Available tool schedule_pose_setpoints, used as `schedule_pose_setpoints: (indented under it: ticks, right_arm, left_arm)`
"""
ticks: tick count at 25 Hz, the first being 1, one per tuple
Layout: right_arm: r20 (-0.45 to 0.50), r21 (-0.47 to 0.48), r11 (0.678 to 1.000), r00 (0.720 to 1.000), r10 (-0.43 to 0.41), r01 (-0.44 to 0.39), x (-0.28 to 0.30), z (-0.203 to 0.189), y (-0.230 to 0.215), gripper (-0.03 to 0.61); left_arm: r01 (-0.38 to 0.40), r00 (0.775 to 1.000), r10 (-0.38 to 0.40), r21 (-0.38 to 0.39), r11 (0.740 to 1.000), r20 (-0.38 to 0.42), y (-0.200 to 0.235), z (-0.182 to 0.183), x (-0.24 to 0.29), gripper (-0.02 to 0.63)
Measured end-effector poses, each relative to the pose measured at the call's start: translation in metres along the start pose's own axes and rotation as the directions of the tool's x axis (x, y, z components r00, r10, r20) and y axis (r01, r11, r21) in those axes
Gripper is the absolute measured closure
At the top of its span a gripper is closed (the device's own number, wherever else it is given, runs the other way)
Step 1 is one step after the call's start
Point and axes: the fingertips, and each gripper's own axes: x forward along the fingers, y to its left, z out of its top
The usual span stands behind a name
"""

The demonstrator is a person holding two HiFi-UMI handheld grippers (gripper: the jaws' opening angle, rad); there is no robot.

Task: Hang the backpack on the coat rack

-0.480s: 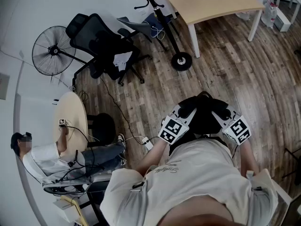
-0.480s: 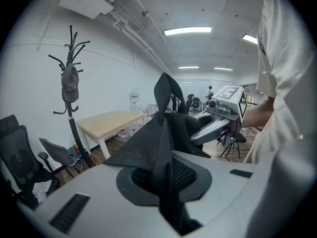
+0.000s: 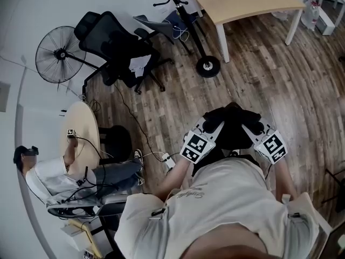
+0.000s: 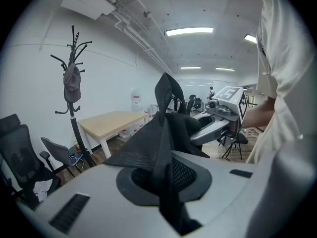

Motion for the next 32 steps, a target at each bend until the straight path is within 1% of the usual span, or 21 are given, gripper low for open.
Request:
schedule_pose_setpoints:
  ticks: [3,7,12,18,21,26,32]
  right_arm:
    - [0.003,0.008,1.000,1.000,0.005,-0.005,0.000,0.002,-0.001,0.551]
    - [-0.002,0.026,1.000,1.000,0.012,-0.012,0.004,0.001,-0.004,0.549]
    - [-0.023,0.059,0.998,1.000,0.010,-0.008,0.020,-0.002,-0.020,0.549]
    - [-0.074,0.093,0.996,0.997,-0.010,0.017,0.050,0.006,-0.045,0.549]
    - [-0.093,0.101,0.995,0.996,-0.015,0.024,0.064,0.015,-0.064,0.549]
    - [-0.112,0.072,0.997,0.993,-0.022,0.030,0.097,0.040,-0.098,0.549]
    - [-0.110,0.026,0.998,0.993,-0.045,0.048,0.144,0.079,-0.139,0.549]
  left_arm:
    - [-0.006,1.000,0.006,0.005,1.000,-0.001,0.002,0.002,0.000,0.569]
    - [-0.002,1.000,0.002,-0.008,1.000,-0.012,0.005,0.001,0.003,0.569]
    - [0.020,0.999,-0.021,-0.029,0.999,-0.031,0.024,-0.002,0.015,0.569]
    - [0.074,0.996,-0.076,-0.045,0.996,-0.038,0.063,-0.001,0.032,0.569]
    - [0.092,0.995,-0.093,-0.045,0.995,-0.026,0.086,0.007,0.043,0.569]
    - [0.107,0.994,-0.106,-0.045,0.993,0.019,0.134,0.021,0.054,0.570]
    - [0.099,0.993,-0.098,-0.012,0.995,0.072,0.203,0.046,0.064,0.569]
